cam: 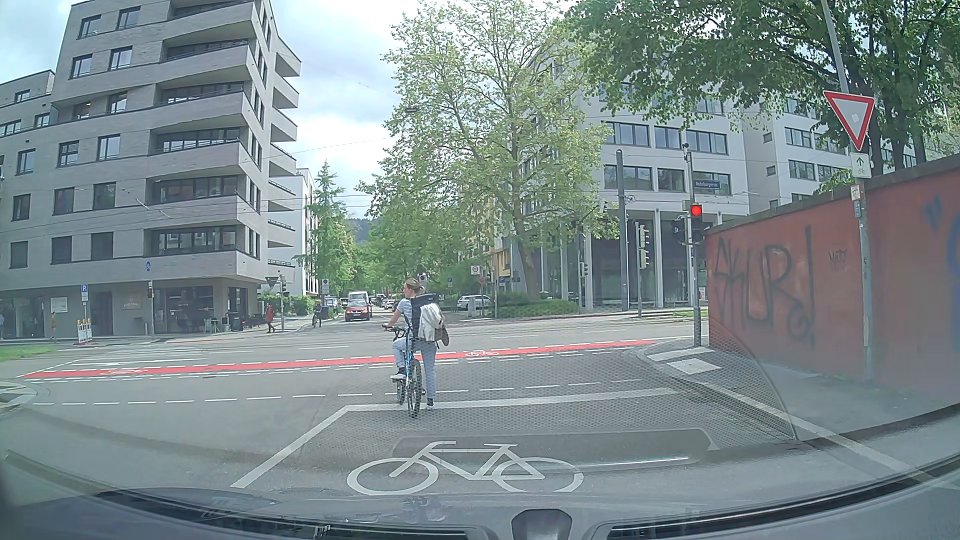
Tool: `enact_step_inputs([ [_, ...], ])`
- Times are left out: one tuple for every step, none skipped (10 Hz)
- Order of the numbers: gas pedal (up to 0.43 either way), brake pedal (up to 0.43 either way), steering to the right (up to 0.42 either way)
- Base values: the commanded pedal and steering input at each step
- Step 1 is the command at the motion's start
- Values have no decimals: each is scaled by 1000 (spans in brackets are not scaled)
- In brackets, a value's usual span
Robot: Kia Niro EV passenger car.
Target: Follow the waypoints while adhering to traffic rules and regulations
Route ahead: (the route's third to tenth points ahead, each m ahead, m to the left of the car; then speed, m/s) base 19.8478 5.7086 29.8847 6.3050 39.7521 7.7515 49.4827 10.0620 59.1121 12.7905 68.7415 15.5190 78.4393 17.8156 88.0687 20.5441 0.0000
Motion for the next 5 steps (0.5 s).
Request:
enact_step_inputs([
  [0, 226, -8],
  [0, 226, -8],
  [0, 226, -8],
  [0, 226, -8],
  [0, 226, -8],
])
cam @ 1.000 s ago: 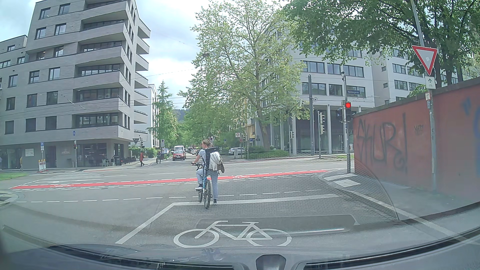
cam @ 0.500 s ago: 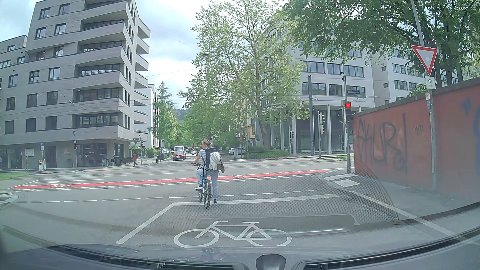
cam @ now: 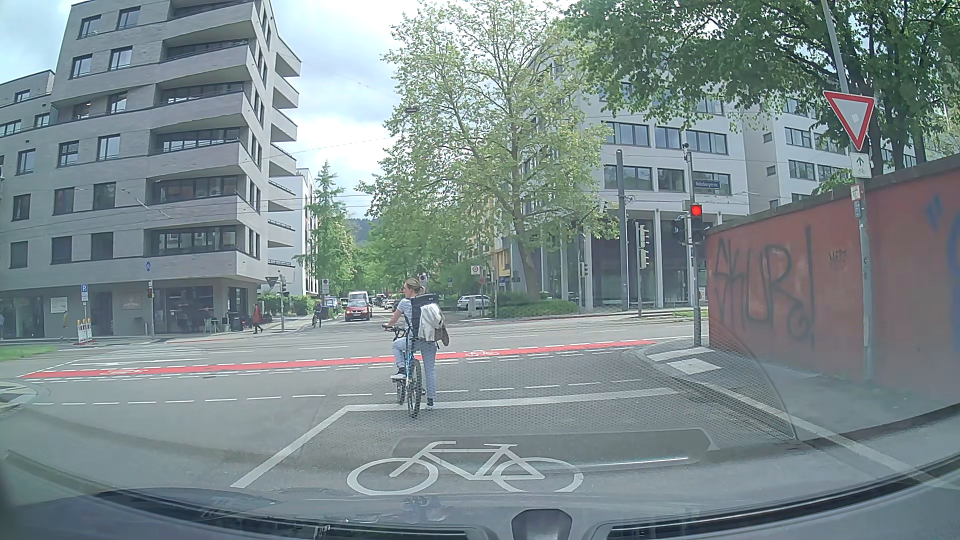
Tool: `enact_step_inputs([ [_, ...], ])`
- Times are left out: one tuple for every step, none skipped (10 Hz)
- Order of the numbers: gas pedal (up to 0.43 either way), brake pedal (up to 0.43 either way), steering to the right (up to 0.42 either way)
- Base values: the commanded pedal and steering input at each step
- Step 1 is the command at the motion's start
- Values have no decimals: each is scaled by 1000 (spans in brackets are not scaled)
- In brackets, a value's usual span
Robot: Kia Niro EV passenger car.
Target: Follow the waypoints while adhering to traffic rules and regulations
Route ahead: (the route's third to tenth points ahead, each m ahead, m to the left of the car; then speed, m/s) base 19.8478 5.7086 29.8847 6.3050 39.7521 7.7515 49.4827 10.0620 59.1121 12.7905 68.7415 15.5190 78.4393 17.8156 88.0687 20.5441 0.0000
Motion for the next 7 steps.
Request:
enact_step_inputs([
  [0, 226, -8],
  [0, 226, -8],
  [0, 226, -8],
  [0, 226, -8],
  [0, 226, -8],
  [0, 226, -8],
  [0, 226, -8],
])
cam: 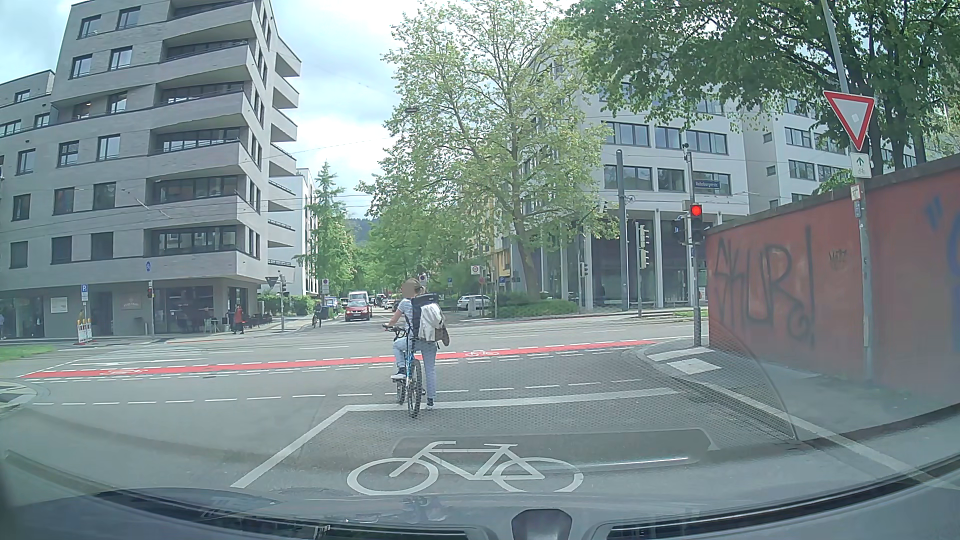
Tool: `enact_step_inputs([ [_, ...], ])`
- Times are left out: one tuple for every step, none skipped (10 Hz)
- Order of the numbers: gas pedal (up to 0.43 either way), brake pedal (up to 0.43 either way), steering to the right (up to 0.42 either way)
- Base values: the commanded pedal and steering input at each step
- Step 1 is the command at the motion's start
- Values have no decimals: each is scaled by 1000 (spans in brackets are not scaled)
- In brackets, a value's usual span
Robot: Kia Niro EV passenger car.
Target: Follow the waypoints while adhering to traffic rules and regulations
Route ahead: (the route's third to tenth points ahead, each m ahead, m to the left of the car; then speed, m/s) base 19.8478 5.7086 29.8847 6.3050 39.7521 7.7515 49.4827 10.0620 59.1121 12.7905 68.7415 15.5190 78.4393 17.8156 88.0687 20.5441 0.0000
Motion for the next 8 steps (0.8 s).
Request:
enact_step_inputs([
  [0, 226, -8],
  [0, 226, -8],
  [0, 226, -8],
  [0, 226, -8],
  [0, 226, -8],
  [0, 226, -8],
  [0, 226, -8],
  [0, 226, -8],
])
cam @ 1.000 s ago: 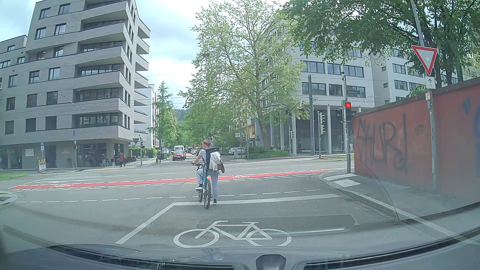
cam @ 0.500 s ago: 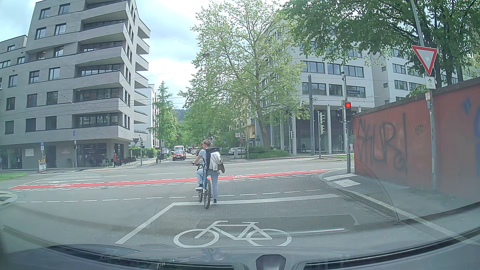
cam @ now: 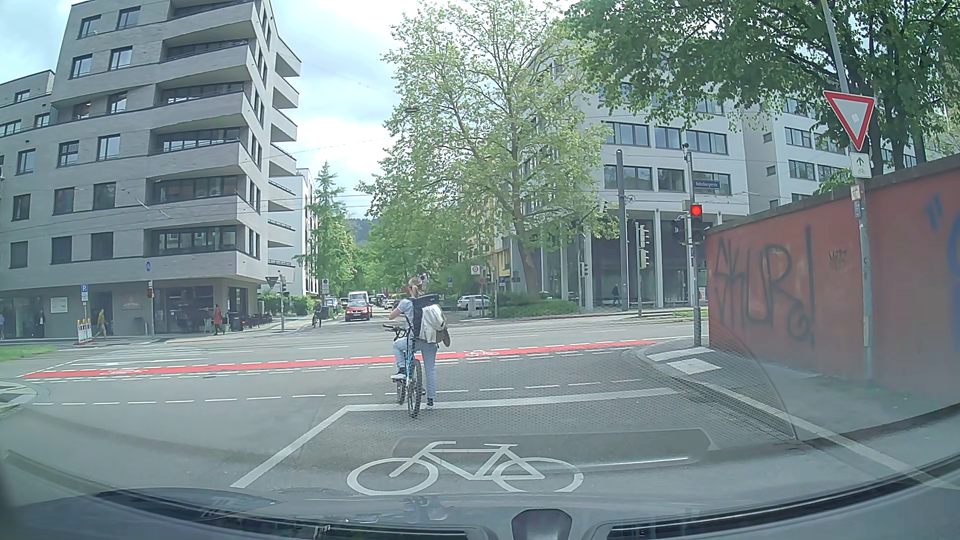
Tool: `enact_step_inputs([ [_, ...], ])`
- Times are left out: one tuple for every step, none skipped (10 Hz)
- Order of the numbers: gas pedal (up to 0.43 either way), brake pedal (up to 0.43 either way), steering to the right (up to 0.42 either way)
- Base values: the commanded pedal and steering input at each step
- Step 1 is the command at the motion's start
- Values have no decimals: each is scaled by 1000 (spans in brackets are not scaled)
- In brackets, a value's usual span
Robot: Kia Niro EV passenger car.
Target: Follow the waypoints while adhering to traffic rules and regulations
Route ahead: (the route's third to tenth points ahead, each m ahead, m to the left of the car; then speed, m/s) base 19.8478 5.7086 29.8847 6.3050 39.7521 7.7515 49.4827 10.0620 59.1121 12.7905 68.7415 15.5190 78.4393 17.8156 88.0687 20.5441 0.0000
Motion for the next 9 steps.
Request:
enact_step_inputs([
  [0, 226, -8],
  [0, 226, -8],
  [0, 226, -8],
  [0, 226, -8],
  [0, 226, -8],
  [0, 226, -8],
  [0, 226, -8],
  [0, 226, -8],
  [0, 226, -8],
])
